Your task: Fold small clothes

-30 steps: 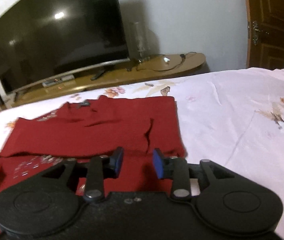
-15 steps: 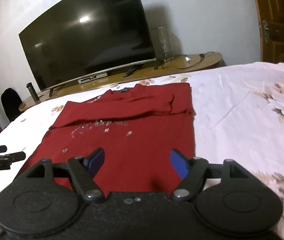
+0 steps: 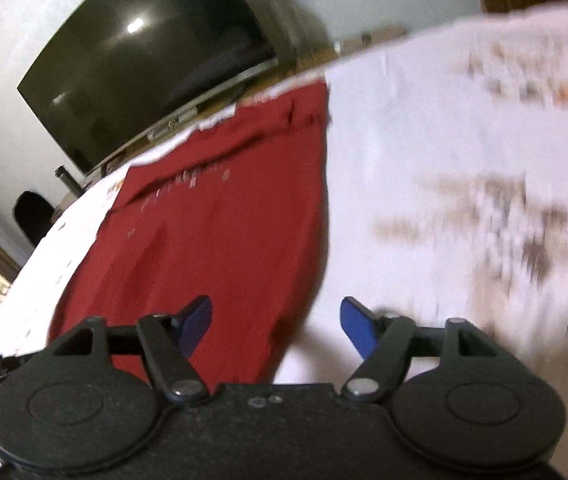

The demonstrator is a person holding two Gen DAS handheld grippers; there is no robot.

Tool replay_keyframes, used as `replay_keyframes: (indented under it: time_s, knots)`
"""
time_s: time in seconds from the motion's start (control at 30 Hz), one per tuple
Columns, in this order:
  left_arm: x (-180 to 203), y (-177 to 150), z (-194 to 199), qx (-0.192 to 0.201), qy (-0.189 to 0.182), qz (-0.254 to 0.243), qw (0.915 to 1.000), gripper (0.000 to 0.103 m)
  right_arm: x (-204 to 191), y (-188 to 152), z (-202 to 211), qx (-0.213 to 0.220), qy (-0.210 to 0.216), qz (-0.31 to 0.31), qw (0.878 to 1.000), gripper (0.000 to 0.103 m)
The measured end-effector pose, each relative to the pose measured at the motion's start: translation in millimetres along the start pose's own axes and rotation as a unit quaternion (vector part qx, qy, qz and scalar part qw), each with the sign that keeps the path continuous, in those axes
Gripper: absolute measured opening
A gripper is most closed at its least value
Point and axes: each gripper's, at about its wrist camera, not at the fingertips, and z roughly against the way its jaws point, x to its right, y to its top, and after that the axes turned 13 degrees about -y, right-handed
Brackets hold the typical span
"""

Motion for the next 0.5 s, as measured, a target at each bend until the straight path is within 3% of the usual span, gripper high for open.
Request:
replay_keyframes:
  time_s: [0.07,0.2,0.5]
  knots:
    - [-9,0,-2,-0.002,-0.022,0.033,0.9992,0.074,5,-8,-6,-0.036,0.032,-0.027,0.998,0.058]
    - [-23,-7,5,0.013,-0.044,0.083,0.9955,0.074,8,-20,-14,-0.062,0.062,-0.069,0.994,0.057]
    - [-25,-3,-1,0.007,-0.056,0.090,0.9943,0.075,17,-13,-27,-0.085,0.103,-0.104,0.986,0.048]
